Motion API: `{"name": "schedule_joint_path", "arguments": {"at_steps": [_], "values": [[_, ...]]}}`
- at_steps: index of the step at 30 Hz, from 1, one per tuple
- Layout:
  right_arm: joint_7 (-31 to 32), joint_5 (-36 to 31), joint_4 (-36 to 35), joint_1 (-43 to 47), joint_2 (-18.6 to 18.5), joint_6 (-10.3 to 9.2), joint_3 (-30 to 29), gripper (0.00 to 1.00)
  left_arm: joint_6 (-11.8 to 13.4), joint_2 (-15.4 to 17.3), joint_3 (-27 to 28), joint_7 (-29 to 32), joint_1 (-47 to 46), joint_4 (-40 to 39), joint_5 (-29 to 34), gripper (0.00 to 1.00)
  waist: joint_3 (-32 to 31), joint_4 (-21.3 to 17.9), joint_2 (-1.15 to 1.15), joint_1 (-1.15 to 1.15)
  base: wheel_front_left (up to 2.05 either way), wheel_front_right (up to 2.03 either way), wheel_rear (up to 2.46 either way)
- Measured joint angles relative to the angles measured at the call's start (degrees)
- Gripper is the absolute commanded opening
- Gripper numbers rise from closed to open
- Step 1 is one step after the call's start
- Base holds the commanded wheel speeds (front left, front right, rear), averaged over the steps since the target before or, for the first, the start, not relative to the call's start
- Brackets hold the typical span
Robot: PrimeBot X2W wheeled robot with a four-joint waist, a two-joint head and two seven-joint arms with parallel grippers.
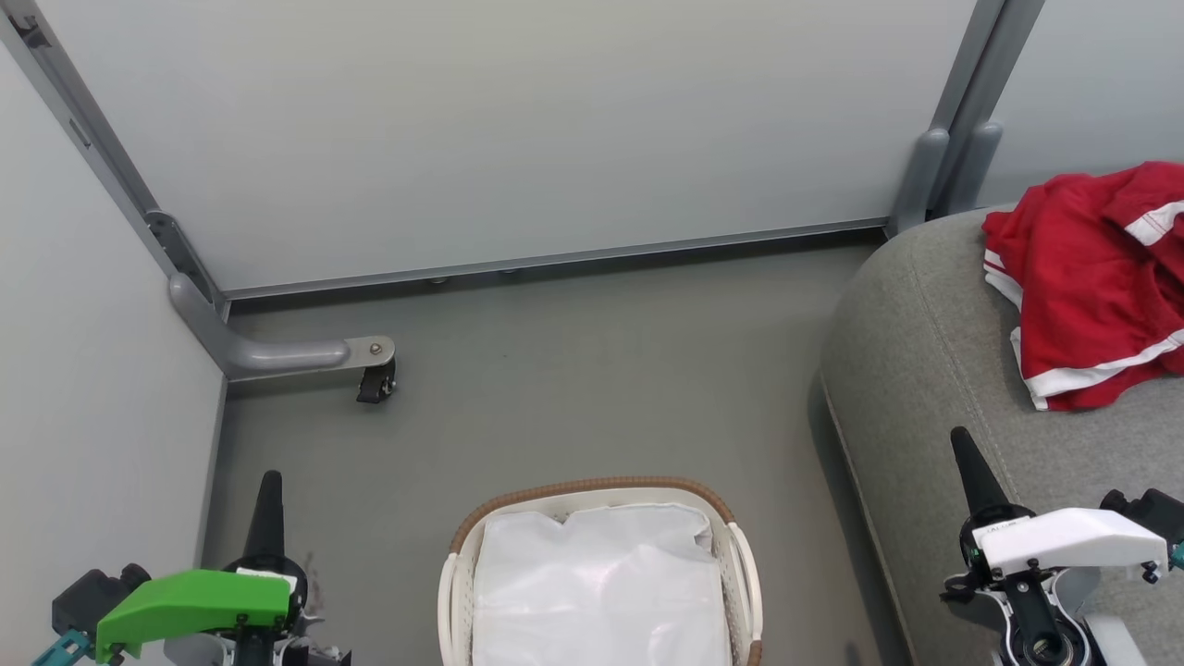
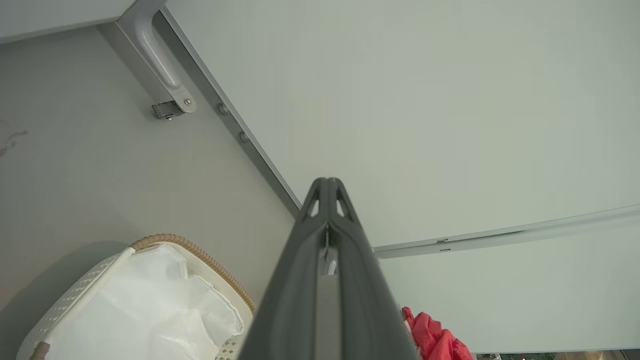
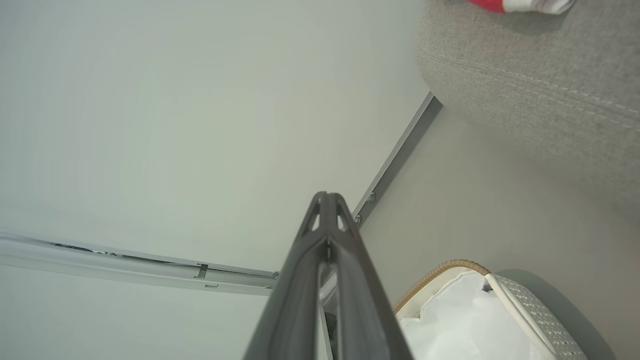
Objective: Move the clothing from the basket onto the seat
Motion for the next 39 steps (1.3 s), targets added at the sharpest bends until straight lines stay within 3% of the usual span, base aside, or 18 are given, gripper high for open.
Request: {"name": "schedule_joint_path", "arguments": {"at_steps": [39], "values": [[4.6,18.1,-2.4,0.1,-0.1,-0.01,-1.6,0.0,-0.5,0.0,2.8,4.9,-2.1,-1.1,-16.3,0.0,-0.5,-0.4,0.0,0.0,0.0,0.0,0.0]]}}
